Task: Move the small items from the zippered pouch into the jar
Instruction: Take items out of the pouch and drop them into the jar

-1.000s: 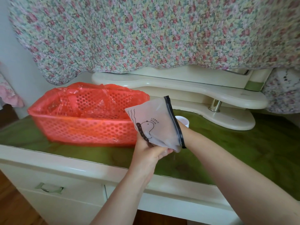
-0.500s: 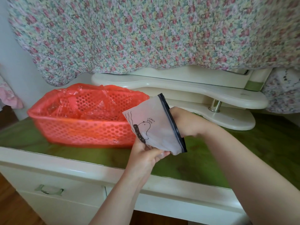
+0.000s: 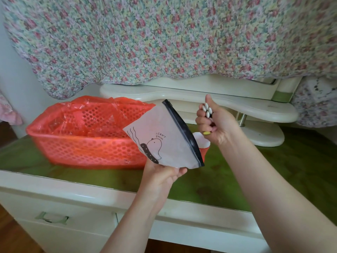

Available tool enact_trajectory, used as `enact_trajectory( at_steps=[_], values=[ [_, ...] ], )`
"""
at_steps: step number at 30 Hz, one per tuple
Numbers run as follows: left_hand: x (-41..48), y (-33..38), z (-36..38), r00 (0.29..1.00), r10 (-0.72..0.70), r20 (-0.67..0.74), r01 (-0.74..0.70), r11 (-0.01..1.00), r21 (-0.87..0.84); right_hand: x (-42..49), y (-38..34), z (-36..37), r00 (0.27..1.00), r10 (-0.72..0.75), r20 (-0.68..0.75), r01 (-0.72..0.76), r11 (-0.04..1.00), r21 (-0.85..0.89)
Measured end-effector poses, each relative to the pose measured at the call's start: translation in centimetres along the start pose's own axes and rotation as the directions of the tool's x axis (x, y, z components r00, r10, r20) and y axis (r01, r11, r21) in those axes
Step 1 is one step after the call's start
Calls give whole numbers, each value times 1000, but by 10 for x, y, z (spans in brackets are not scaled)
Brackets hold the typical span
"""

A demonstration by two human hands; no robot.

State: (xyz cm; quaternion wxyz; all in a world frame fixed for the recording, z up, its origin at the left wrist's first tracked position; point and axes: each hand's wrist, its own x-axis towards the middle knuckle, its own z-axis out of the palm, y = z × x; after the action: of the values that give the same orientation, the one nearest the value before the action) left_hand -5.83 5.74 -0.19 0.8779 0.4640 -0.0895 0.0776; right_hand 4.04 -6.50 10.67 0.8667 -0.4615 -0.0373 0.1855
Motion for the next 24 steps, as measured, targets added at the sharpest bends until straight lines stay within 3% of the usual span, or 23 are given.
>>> enact_trajectory(
  at_steps=[5,14,24],
  values=[
    [-6,3,-6,999,7,-32,-8,1000,-15,14,-7,-12,990,-16,-143,49,973,226],
    [-5,1,-5,989,64,-137,-60,998,36,28,1,-30,947,-60,-314,152,949,278],
    [-3,-3,-7,984,71,-162,-62,996,62,39,7,-31,907,-133,-400,161,986,38]
  ],
)
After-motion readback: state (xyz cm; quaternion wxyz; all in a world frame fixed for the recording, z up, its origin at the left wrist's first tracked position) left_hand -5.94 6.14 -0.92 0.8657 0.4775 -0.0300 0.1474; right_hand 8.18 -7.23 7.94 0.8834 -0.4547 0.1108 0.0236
